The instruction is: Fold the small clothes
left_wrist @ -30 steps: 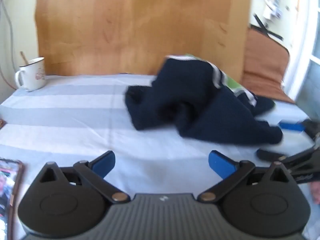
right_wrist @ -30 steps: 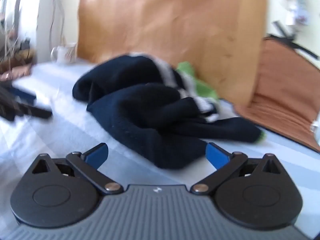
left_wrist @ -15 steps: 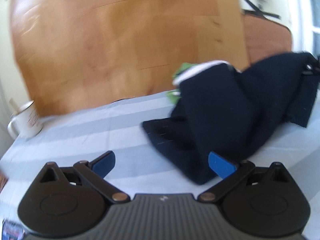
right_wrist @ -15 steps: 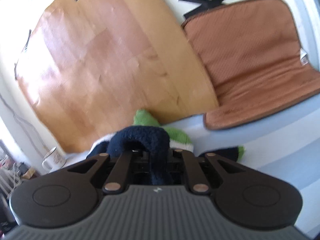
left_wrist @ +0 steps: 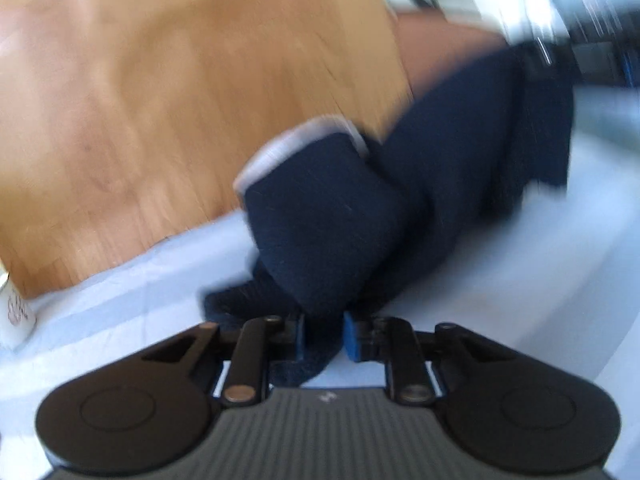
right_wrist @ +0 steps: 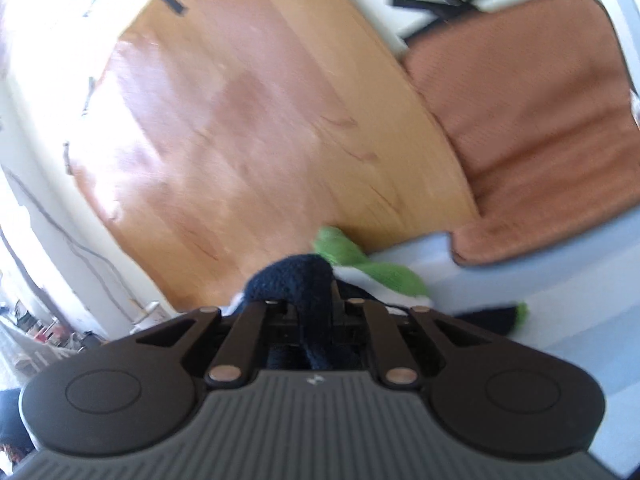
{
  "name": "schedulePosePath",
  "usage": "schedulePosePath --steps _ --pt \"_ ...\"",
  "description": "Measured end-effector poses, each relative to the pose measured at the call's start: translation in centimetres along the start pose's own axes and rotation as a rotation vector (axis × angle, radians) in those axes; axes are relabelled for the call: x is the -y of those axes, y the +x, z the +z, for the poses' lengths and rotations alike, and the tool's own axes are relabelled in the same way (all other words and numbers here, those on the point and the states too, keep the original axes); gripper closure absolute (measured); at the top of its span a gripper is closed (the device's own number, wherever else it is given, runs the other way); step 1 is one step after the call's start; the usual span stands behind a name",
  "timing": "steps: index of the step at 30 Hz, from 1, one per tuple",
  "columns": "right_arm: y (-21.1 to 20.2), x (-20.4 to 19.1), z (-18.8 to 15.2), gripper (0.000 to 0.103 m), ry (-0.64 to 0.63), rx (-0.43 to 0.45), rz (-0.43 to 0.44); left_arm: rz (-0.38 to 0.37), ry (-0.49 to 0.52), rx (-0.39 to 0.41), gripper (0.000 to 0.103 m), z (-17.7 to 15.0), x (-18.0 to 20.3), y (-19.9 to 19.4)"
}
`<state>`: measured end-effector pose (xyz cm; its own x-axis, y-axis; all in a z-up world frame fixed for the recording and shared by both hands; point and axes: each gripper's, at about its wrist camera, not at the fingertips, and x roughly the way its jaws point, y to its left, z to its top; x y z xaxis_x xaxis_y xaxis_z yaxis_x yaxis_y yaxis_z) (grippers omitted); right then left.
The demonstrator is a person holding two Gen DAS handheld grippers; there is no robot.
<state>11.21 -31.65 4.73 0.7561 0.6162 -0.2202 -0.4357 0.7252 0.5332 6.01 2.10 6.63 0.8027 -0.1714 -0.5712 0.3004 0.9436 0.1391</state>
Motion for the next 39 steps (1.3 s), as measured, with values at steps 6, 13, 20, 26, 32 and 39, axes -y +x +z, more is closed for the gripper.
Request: schedulePosePath --steps 6,13,20,26,32,39 --pt "-5.5 -3.2 4.0 0.092 0.042 0.071 0.139 -0.167 -0.266 0.178 0.088 5.2 -7.2 -11.1" --pt "-13.1 -4.3 -0.7 0.088 -0.047 -0.095 0.18 -0.202 -0.189 0.135 0.087 1.7 -6.0 -16.3" --pt "-16.7 1.7 -7.3 0.053 0.039 -0.196 0.066 -0.234 -0.218 -0.002 0.053 -4.7 -6.0 -14.2" --pt "-11.0 7.0 -4.0 0.053 0.143 -0.121 -0.153 -0.123 -0.431 0.002 0.054 -2.9 -12.1 -8.8" --pt "2.6 10.3 -3.1 0.052 0.224 -0.142 -0.26 -0.08 -0.489 -0.121 0.059 -2.7 -13.0 -0.1" --pt "9.0 11.4 -3.3 0.092 0.229 -0.195 -0.224 -0.116 -0.478 -0.155 0.045 -2.2 -12.4 5.0"
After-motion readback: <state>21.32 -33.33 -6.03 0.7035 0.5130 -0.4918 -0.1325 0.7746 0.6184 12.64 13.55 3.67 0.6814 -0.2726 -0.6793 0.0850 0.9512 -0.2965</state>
